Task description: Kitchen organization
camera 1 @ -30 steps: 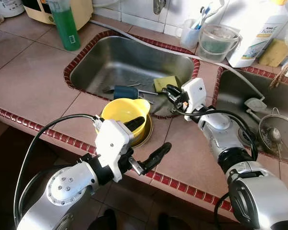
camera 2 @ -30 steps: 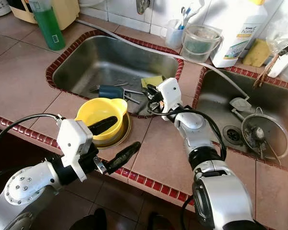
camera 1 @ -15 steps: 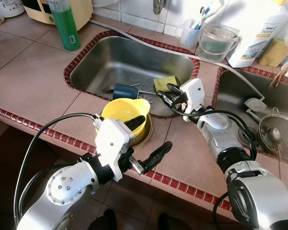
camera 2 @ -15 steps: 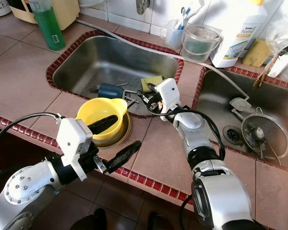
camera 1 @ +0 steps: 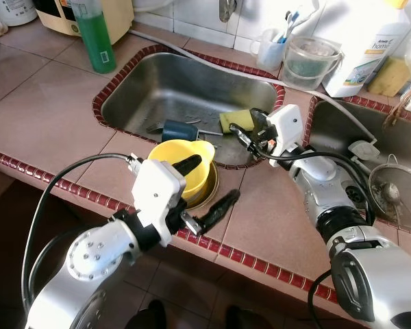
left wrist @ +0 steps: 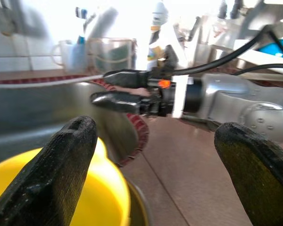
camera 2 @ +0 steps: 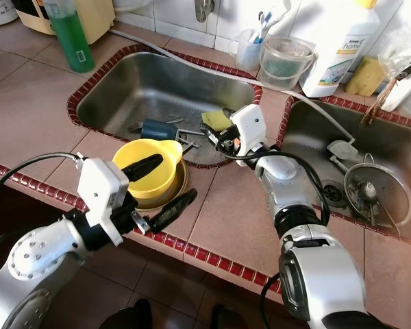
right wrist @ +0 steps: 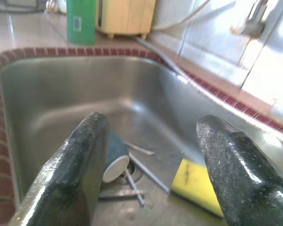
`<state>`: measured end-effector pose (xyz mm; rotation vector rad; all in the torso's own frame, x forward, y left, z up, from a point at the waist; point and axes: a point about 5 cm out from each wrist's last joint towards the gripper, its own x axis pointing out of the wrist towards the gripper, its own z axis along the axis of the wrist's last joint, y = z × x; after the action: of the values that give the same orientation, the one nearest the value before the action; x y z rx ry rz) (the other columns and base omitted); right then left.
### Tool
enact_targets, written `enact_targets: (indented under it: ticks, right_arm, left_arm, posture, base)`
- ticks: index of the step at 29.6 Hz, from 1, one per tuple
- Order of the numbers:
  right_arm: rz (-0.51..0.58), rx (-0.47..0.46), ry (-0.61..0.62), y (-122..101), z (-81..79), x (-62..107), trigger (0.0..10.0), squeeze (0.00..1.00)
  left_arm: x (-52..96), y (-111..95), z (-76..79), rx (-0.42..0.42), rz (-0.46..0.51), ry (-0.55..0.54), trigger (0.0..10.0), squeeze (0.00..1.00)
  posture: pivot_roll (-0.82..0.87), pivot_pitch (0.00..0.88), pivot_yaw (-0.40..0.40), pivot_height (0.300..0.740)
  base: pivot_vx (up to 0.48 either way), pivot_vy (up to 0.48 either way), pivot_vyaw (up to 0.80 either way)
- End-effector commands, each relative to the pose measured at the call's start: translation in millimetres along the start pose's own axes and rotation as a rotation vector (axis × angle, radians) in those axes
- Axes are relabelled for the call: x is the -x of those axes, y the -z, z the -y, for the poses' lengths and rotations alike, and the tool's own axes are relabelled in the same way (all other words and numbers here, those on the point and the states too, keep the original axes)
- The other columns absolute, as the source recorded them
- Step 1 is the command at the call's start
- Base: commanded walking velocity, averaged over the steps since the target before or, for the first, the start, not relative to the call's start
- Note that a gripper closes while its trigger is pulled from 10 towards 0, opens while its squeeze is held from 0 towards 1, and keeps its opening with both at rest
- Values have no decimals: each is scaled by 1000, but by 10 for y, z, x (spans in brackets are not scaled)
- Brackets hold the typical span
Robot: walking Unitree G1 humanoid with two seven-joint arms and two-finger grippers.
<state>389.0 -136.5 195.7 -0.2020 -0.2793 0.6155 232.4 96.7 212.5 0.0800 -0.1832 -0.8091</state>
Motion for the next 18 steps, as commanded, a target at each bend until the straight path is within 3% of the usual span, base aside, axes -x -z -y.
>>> enact_targets:
  ticks: [1,10,18]
  right_arm:
    - [55,17,16,-97,57,4,10000,0]
    - [175,24,47,-240,59,31,10000,0]
    - [261,12,126,-329,39,157,10000,0]
  left_arm:
    - [-13,0,-19,-16,6,-5,10000,0]
    - [-82,14,-223,-49,34,-98,10000,0]
    - [-123,30,-423,-79,52,-194,10000,0]
  posture:
    - [-108,164,-81,740]
    - [-117,117,-89,740]
    - [-128,89,-77,740]
  base:
    - [0,0,0]
    - [0,0,0]
    - [0,0,0]
